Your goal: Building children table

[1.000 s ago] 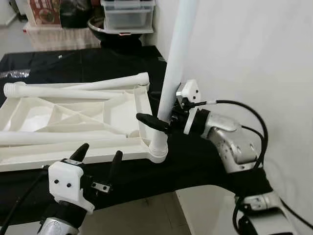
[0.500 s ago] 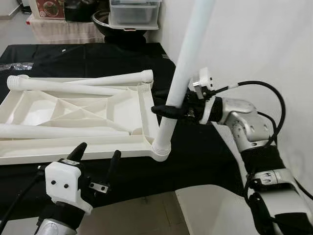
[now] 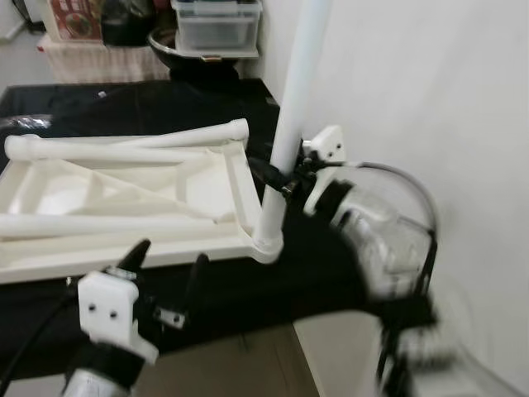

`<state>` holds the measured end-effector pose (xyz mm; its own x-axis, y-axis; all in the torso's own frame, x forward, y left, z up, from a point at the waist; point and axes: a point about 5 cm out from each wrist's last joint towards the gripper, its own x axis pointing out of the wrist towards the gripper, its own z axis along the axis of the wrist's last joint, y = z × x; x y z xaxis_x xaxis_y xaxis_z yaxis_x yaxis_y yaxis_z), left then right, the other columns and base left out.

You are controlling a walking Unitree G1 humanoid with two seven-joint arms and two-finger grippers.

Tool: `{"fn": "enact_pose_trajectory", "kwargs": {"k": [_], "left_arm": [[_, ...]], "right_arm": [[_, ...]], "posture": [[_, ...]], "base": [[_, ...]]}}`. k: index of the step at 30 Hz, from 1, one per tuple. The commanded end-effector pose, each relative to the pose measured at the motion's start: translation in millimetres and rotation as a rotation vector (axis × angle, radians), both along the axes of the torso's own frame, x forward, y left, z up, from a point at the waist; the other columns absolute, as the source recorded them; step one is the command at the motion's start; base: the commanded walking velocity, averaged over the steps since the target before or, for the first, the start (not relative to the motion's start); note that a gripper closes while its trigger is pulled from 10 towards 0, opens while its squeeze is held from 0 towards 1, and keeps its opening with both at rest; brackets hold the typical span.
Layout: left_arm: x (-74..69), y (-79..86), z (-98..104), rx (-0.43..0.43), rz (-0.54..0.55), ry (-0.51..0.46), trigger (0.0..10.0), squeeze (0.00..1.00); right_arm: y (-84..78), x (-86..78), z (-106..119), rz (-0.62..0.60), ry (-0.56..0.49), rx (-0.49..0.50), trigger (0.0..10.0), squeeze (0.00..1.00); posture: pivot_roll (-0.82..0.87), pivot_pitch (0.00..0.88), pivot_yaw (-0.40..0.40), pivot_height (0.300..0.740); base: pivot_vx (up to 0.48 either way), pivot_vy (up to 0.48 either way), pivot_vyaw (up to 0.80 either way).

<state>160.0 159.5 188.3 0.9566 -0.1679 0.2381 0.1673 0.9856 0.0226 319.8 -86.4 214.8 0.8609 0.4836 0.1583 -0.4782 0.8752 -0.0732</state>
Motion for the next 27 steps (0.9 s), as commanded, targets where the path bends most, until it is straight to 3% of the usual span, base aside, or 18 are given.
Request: {"fn": "enact_pose_trajectory", "kwargs": {"k": [1,3,9,10,11,12,18,27], "left_arm": [[1.2,-0.4,-0.3,-0.004,-0.006,0.007,10.0,0.0],[3.3,-1.4,-0.8,-0.007,-0.012,0.006,10.0,0.0],[5.4,-2.0,-1.3,-0.009,-0.015,0.004,10.0,0.0],[5.8,-1.4,-1.6,-0.008,-0.011,0.004,10.0,0.0],[6.3,-0.7,-1.7,-0.007,-0.007,0.004,10.0,0.0],[6.6,-0.1,-1.8,-0.008,-0.003,0.004,10.0,0.0],[8.1,0.7,-2.6,-0.005,-0.001,0.01,10.0,0.0],[12.5,4.9,-5.9,0.002,0.008,0.021,10.0,0.0]], "right_arm": [[-0.1,-2.1,-46.0,-0.081,0.207,-0.12,0.0,0.0],[18.6,-5.7,-44.8,-0.05,0.197,-0.105,0.0,0.0],[29.4,-5.2,-37.5,-0.031,0.167,-0.098,0.0,0.0],[28.7,-4.0,-33.4,-0.039,0.146,-0.086,10.0,0.0],[27.5,-3.4,-29.7,-0.041,0.129,-0.069,10.0,0.0],[26.9,-4.8,-26.0,-0.042,0.118,-0.05,10.0,1.0],[20.1,-9.2,-11.6,0.017,0.055,0.019,10.0,1.0],[7.0,-26.6,-23.6,0.089,0.06,0.029,10.0,1.0]], "posture": [[0.11,0.103,-0.092,0.74],[0.11,0.106,-0.093,0.74],[0.1,0.097,-0.097,0.74],[0.1,0.094,-0.098,0.74],[0.1,0.093,-0.097,0.74],[0.1,0.093,-0.097,0.74],[0.09,0.091,-0.093,0.74],[0.07,0.09,-0.079,0.74]], "base": [[0.0,0.0,0.0],[0.0,0.0,0.0],[0.0,0.0,0.0],[0.0,0.0,0.0],[0.0,0.0,0.0],[0.0,0.0,0.0],[0.0,0.0,0.0],[0.0,0.0,0.0]]}}
